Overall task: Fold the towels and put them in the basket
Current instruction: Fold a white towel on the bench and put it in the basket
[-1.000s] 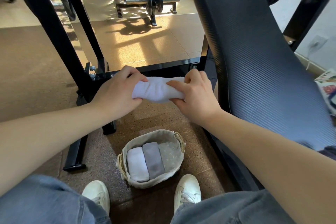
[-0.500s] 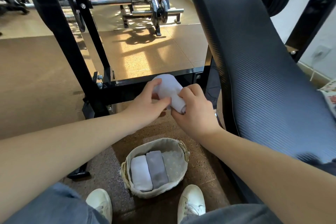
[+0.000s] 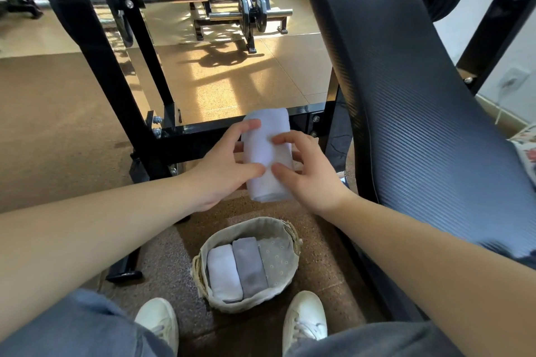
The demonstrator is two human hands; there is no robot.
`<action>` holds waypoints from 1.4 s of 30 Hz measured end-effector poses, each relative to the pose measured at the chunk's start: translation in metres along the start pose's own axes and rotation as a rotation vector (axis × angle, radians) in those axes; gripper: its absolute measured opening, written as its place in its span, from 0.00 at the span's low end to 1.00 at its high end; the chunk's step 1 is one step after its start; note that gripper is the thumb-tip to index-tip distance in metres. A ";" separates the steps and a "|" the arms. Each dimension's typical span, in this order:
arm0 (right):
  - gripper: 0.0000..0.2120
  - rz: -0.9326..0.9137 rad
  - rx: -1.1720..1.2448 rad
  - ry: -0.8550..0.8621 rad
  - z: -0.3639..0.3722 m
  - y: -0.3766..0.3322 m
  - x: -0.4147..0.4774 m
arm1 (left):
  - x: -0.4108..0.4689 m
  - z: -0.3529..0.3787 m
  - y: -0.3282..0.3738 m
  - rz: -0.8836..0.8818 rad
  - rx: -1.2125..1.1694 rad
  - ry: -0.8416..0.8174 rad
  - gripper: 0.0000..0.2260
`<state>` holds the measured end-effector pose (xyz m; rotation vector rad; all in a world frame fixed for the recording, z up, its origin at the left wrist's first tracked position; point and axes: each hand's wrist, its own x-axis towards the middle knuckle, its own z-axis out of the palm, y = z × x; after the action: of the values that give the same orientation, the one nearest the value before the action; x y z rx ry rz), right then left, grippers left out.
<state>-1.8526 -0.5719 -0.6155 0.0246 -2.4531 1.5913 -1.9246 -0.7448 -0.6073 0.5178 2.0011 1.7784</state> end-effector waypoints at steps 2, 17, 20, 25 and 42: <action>0.26 0.037 0.169 -0.072 0.000 -0.003 0.000 | -0.001 0.001 -0.001 0.027 0.036 -0.050 0.34; 0.43 0.105 0.269 -0.347 -0.003 0.004 -0.005 | -0.004 0.000 -0.005 -0.036 -0.047 -0.039 0.31; 0.45 0.137 0.346 -0.330 -0.001 0.004 -0.004 | -0.002 -0.004 -0.005 -0.036 -0.104 -0.049 0.31; 0.44 0.173 0.421 -0.282 -0.004 0.007 0.000 | 0.008 0.002 -0.001 -0.066 -0.150 -0.031 0.31; 0.46 0.421 -0.020 -0.415 0.029 0.079 0.008 | 0.014 0.017 -0.111 -0.314 -0.219 0.035 0.32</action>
<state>-1.8760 -0.5644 -0.6961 -0.1983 -2.9434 1.8858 -1.9273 -0.7358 -0.7201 0.0978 1.7651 1.7851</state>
